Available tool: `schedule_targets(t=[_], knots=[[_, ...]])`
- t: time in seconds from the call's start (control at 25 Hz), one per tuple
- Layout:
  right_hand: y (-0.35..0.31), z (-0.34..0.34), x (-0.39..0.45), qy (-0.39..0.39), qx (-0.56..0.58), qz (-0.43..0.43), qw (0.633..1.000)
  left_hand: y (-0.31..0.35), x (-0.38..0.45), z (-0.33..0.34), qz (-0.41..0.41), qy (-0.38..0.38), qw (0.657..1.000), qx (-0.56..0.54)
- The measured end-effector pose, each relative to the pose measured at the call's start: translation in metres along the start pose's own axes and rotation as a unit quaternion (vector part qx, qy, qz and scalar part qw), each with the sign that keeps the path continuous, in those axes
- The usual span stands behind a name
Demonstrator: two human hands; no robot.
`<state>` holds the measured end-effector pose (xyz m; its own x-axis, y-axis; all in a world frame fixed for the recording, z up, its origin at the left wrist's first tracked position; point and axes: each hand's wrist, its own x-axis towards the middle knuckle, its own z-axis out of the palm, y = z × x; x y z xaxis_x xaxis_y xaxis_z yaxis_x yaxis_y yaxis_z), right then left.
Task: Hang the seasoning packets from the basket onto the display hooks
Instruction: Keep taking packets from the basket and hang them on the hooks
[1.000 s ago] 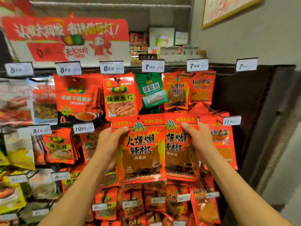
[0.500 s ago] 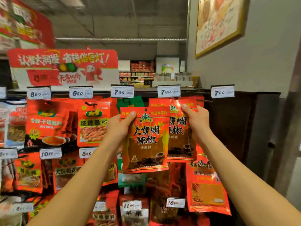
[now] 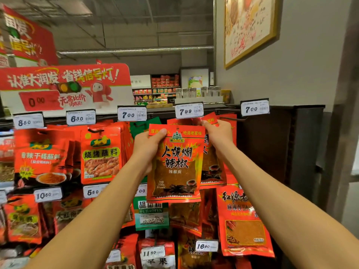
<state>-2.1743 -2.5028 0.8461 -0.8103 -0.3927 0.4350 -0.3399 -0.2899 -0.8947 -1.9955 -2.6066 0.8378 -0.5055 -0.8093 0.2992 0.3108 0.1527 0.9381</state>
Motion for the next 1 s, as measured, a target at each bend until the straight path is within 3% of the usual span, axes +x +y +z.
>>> schedule_targets(t=[0.4, 0.8, 1.0], knots=[[0.006, 0.009, 0.012, -0.017, 0.013, 0.056, 0.998, -0.014, 0.015, -0.005, -0.02, 0.003, 0.999, -0.029], [0.017, 0.013, 0.019, 0.003, -0.011, 0.026, 1.0, -0.019, 0.016, -0.004, -0.024, -0.031, 0.999, -0.014], [0.029, 0.021, 0.04, -0.019, -0.021, 0.084, 0.996, -0.015, 0.022, -0.003, -0.023, -0.021, 1.0, -0.006]])
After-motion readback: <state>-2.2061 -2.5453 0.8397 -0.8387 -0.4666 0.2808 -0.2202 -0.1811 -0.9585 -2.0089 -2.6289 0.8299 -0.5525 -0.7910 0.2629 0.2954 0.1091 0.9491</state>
